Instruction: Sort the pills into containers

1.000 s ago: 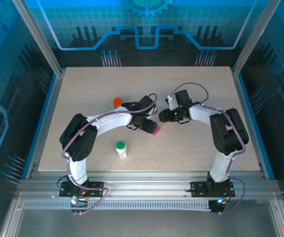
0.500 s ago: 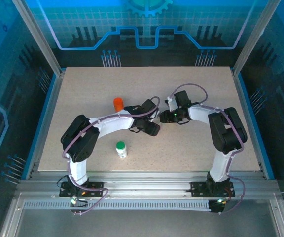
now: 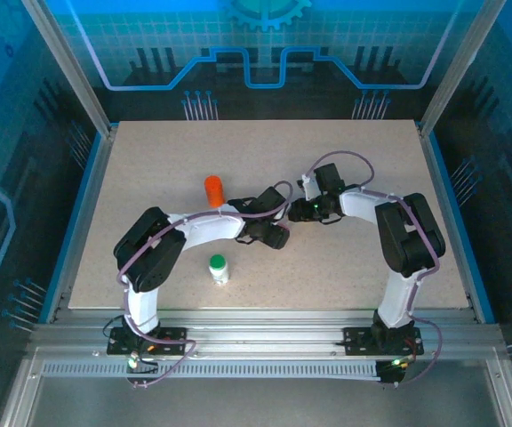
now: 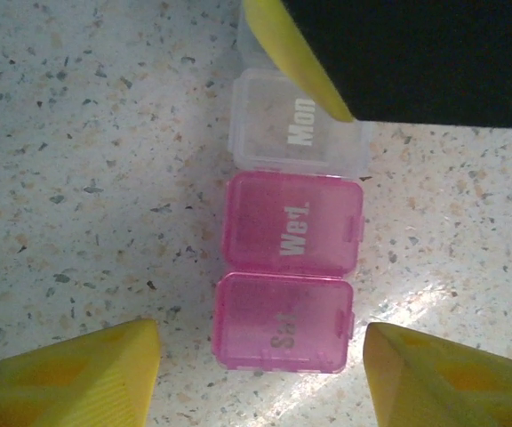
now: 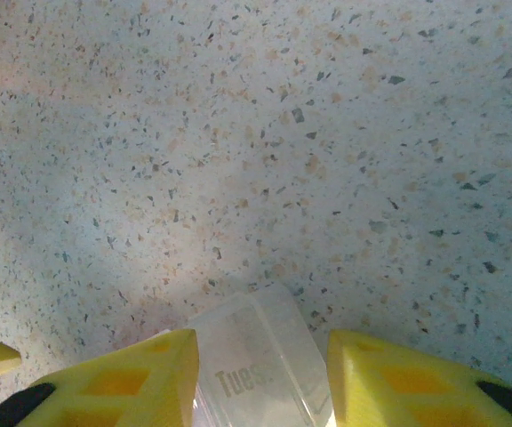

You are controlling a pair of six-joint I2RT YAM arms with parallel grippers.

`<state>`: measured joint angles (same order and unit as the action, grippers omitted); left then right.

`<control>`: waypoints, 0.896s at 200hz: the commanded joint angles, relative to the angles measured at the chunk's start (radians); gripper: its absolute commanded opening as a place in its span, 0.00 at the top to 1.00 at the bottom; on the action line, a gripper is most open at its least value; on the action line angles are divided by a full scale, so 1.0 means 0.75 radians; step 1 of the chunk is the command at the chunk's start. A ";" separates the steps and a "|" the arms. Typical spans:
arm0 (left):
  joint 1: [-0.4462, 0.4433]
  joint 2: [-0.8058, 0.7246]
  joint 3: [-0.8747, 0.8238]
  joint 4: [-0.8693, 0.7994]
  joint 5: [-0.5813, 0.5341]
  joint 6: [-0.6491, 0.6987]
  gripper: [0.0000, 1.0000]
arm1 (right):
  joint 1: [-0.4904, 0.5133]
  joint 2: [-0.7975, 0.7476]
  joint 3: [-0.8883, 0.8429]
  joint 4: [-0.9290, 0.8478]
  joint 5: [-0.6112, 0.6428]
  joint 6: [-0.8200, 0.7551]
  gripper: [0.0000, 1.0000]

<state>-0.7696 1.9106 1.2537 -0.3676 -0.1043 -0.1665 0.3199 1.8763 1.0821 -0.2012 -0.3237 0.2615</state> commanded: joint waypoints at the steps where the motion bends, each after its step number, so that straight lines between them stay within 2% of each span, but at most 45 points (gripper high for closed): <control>1: -0.013 0.062 0.023 -0.017 -0.041 0.047 0.36 | 0.007 0.055 0.008 -0.048 0.006 0.004 0.58; 84: -0.020 0.100 0.053 -0.007 -0.020 0.052 0.37 | 0.007 0.059 0.012 -0.062 0.010 -0.003 0.59; 107: -0.019 0.089 0.040 0.009 -0.026 0.049 0.49 | 0.009 0.061 0.015 -0.067 0.013 -0.007 0.61; 127: -0.019 0.079 0.044 0.010 -0.022 0.044 0.49 | 0.015 0.069 0.024 -0.082 0.026 -0.017 0.61; 179: 0.027 0.085 0.071 -0.028 0.120 -0.033 0.50 | 0.052 0.092 0.050 -0.143 0.127 -0.046 0.64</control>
<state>-0.7727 1.9736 1.2736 -0.3614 -0.0910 -0.1505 0.3309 1.8965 1.1191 -0.2184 -0.3138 0.2523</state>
